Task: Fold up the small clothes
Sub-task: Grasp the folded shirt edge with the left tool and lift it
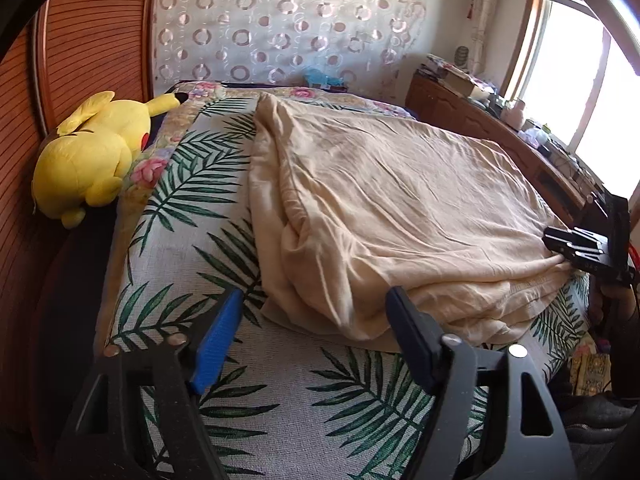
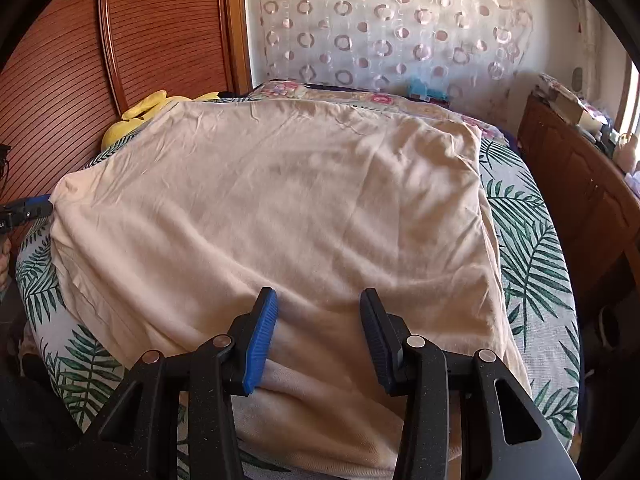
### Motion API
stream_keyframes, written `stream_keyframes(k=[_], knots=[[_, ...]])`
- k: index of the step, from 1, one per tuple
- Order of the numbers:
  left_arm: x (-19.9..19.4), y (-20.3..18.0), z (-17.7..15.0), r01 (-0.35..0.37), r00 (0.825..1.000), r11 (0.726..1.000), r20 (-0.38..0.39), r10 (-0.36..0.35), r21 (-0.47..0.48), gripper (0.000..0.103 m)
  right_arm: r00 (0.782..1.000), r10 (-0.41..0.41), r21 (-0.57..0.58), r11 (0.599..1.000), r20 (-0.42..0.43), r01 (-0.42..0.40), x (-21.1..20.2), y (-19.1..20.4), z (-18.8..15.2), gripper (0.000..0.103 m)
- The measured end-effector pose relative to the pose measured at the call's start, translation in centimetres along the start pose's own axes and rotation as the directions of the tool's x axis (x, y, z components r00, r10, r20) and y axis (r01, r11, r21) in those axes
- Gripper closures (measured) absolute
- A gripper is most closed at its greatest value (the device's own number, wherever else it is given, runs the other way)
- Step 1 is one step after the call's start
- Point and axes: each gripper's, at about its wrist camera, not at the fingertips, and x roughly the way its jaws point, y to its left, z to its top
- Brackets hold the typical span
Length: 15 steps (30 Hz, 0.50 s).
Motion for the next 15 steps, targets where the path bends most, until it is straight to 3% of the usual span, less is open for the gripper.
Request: stream_keyframes(k=[8, 11, 13, 15], knots=[[1.5, 0.1, 0.2, 0.008, 1.000, 1.000, -0.022, -0.009, -0.027, 0.034, 0.999, 0.032, 0.026, 0.999, -0.006, -0.031, 0.7, -0.6, 0.3, 0.058], [1.6, -0.2, 0.3, 0.036, 0.999, 0.999, -0.027, -0.036, -0.021, 0.055, 0.999, 0.043, 0.043, 0.998, 0.001, -0.043, 0.3, -0.9, 0.0, 0.058], [1.7, -0.3, 0.8, 0.071, 0.997, 0.997, -0.037, -0.072, -0.023, 0.078, 0.999, 0.046, 0.048, 0.998, 0.002, -0.046, 0.2, -0.9, -0.1, 0.058], [1.6, -0.6, 1.4, 0.093, 0.995, 0.995, -0.033, -0.094, -0.020, 0.093, 0.999, 0.047, 0.051, 0.998, 0.003, -0.047, 0.2, -0.9, -0.1, 0.058]])
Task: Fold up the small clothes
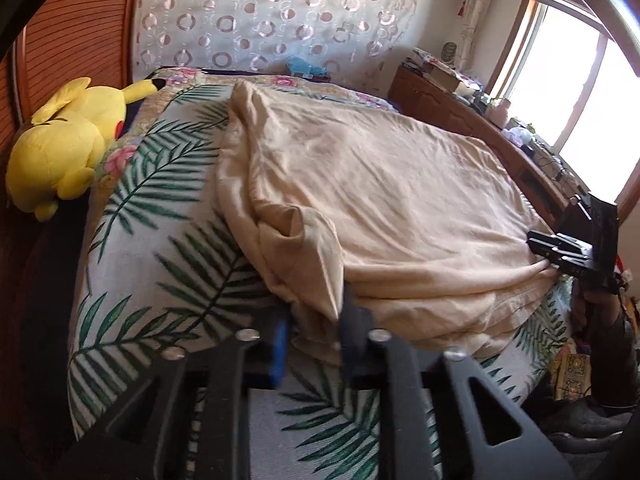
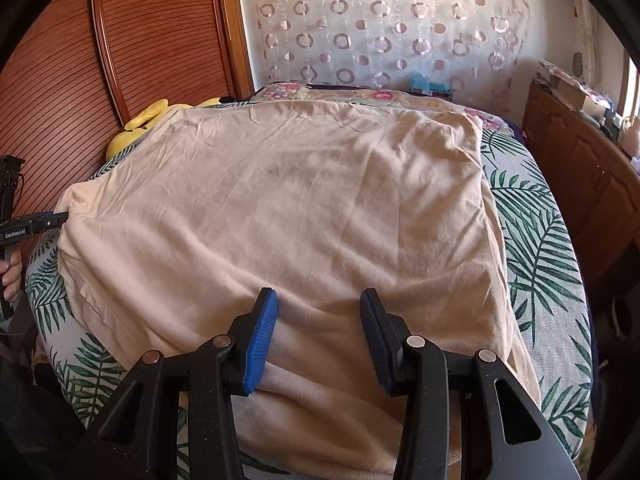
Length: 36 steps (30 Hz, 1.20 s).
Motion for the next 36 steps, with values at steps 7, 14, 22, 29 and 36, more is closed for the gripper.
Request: stream_keyframes(k=[7, 14, 22, 29, 36], knots=[[-2.7, -4.7, 3.7, 0.051, 0.987, 0.997, 0.151, -0.060, 0.061, 0.095, 1.000, 0.005, 0.011, 1.000, 0.004, -0.005, -0.1, 0.1, -0.2, 0.058], [-1.8, -9.4, 6.5, 0.123, 0.972, 0.983, 0.181, -0.148, 0.138, 0.096, 1.000, 0.014, 0.043, 0.999, 0.025, -0.015, -0.6, -0.3, -0.3, 0.058], [-0.3, -17.5, 9.0, 0.232, 0.947, 0.926, 0.148, -0.285, 0.296, 0.096, 0.997, -0.018, 0.070, 0.997, 0.081, 0.012, -3.2, -1.1, -1.2, 0.058], [1.2, -23.9, 10.4, 0.269, 0.941, 0.874, 0.081, -0.327, 0.405, 0.096, 0.987, -0.054, 0.092, 0.995, 0.152, 0.040, -7.5, -2.7, -1.9, 0.058], [3.6, -24.4, 8.7, 0.243, 0.962, 0.880, 0.014, -0.272, 0.408, 0.075, 0.981, -0.064, 0.096, 0.994, 0.181, 0.048, -8.8, -2.8, -2.7, 0.058]])
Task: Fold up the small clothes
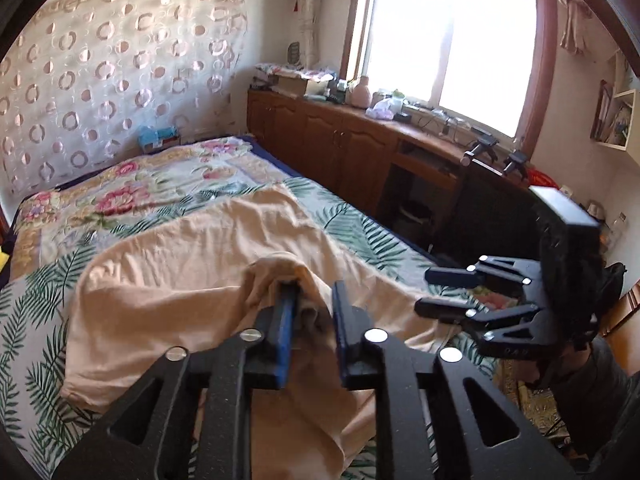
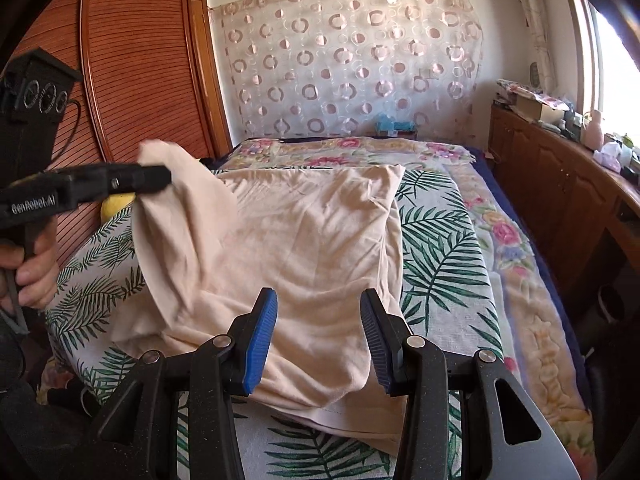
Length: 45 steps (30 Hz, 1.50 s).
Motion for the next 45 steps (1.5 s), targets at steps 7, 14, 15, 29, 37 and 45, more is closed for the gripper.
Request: stream_keyframes(k=[7, 14, 15, 29, 37, 45], knots=[[-1.8, 2.3, -2.4, -0.054, 0.998, 0.997, 0.022, 0.055, -0.055, 0.025, 0.999, 0.023, -0.007, 1.000, -0.022, -0.023, 1.5, 0.2, 0.6, 0.058], [-3.3, 5.1, -4.2, -0.154, 0.986, 0.982, 0.051, 0.160, -0.113, 0.023, 0.998, 0.029, -0.052, 0.998, -0.064, -0.032, 4.3, 1.6, 2.6, 0.057], [-3.6, 5.5, -4.5, -0.172, 0.983, 0.978, 0.049, 0.179, -0.121, 0.023, 0.997, 0.028, -0.054, 0.998, -0.067, -0.032, 4.7, 1.8, 2.9, 0.054], [-4.4, 8.8, -7.0, -0.223, 0.970, 0.954, 0.051, 0.237, -0.201, 0.023, 0.991, 0.048, -0.119, 0.991, -0.125, -0.063, 10.2, 2.9, 5.5, 0.034], [-4.1, 9.0, -7.7, -0.212, 0.974, 0.955, 0.040, 0.224, -0.207, 0.023, 0.977, -0.008, -0.147, 0.989, -0.215, -0.024, 14.1, 2.2, 5.1, 0.032], [-3.8, 8.6, -8.1, -0.205, 0.976, 0.957, 0.032, 0.215, -0.204, 0.023, 0.982, 0.038, -0.137, 0.988, -0.187, -0.065, 13.4, 3.0, 5.2, 0.063]])
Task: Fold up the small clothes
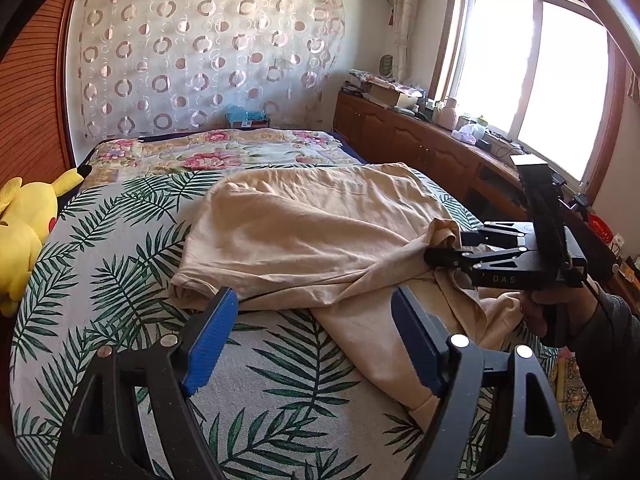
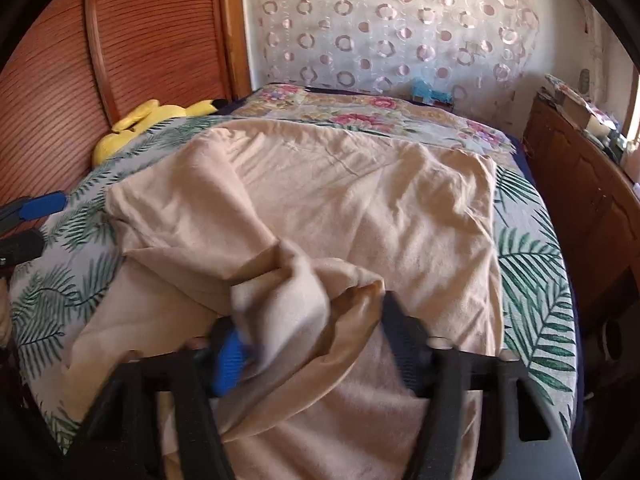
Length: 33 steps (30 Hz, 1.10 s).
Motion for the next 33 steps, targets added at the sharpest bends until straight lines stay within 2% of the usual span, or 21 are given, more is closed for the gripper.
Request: stream_keyframes(k=[1, 2, 4, 7, 13, 18, 24, 30, 32, 33], knots=[[0.0, 0.0, 0.0, 0.001, 1.000, 1.000, 0.001, -0.001, -0.001, 0.023, 1.000, 0.020, -0.010, 1.000, 0.000, -0.020, -0.1, 0.3, 0.0, 0.084], [0.0, 0.0, 0.0, 0.001, 1.000, 1.000, 0.003, -0.001, -0.003, 0.023, 1.000, 0.029, -0.024, 0.999, 0.006, -0.029, -0.3, 0.5, -0.2, 0.091], [0.0, 0.0, 0.0, 0.001, 1.000, 1.000, 0.004, -0.001, -0.006, 0.023, 0.998, 0.065, -0.073, 0.995, 0.007, -0.065, -0.8, 1.1, -0.6, 0.092], [-0.3, 0.1, 0.0, 0.009, 1.000, 1.000, 0.010, -0.008, -0.013, 0.023, 0.998, 0.053, -0.093, 0.994, 0.040, -0.049, -1.9, 1.8, -0.9, 0.093], [-0.9, -0.2, 0.3, 0.001, 1.000, 1.000, 0.025, -0.001, 0.002, 0.023, 0.980, 0.070, -0.016, 0.998, 0.186, -0.068, -7.3, 0.5, -1.7, 0.094], [-1.4, -0.6, 0.5, -0.005, 0.999, 1.000, 0.041, 0.004, 0.020, 0.023, 0.969, 0.024, 0.005, 1.000, 0.245, -0.027, -11.1, -0.2, -3.4, 0.094], [-1.6, -0.6, 0.7, -0.004, 0.999, 1.000, 0.050, 0.003, 0.023, 0.023, 0.980, -0.053, 0.005, 0.999, 0.193, 0.053, -12.1, -1.3, -6.3, 0.094], [-1.7, -0.6, 0.8, -0.029, 0.998, 0.999, 0.064, 0.027, 0.031, 0.023, 0.992, -0.089, 0.033, 0.996, 0.085, 0.086, -10.2, -2.1, -8.4, 0.093], [-2.0, -0.4, 0.9, -0.044, 0.996, 0.999, 0.074, 0.042, 0.030, 0.023, 0.993, -0.101, 0.027, 0.995, 0.066, 0.100, -10.0, -1.9, -8.2, 0.079], [-2.1, -0.3, 0.9, -0.045, 0.996, 0.999, 0.075, 0.042, 0.028, 0.023, 0.991, -0.115, 0.024, 0.993, 0.062, 0.114, -10.2, -1.8, -8.1, 0.075]])
